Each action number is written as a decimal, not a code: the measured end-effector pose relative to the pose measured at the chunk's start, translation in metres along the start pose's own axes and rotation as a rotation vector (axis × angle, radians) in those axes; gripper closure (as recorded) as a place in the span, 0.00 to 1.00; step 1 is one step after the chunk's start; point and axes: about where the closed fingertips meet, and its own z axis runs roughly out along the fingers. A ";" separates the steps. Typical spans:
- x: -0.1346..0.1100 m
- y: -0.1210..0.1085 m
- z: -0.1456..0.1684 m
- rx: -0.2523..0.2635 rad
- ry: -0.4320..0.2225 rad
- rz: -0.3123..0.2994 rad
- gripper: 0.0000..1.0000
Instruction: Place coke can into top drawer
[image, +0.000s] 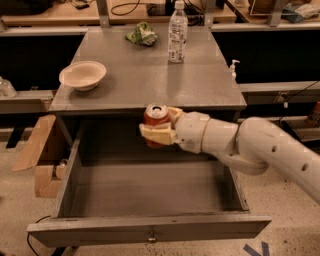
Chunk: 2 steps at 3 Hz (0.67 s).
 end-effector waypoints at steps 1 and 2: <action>0.067 0.026 0.027 -0.021 -0.027 0.032 1.00; 0.114 0.023 0.038 -0.027 -0.012 0.032 1.00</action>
Offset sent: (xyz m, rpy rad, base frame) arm 0.0057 0.0298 -0.1816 0.0077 0.0368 0.0209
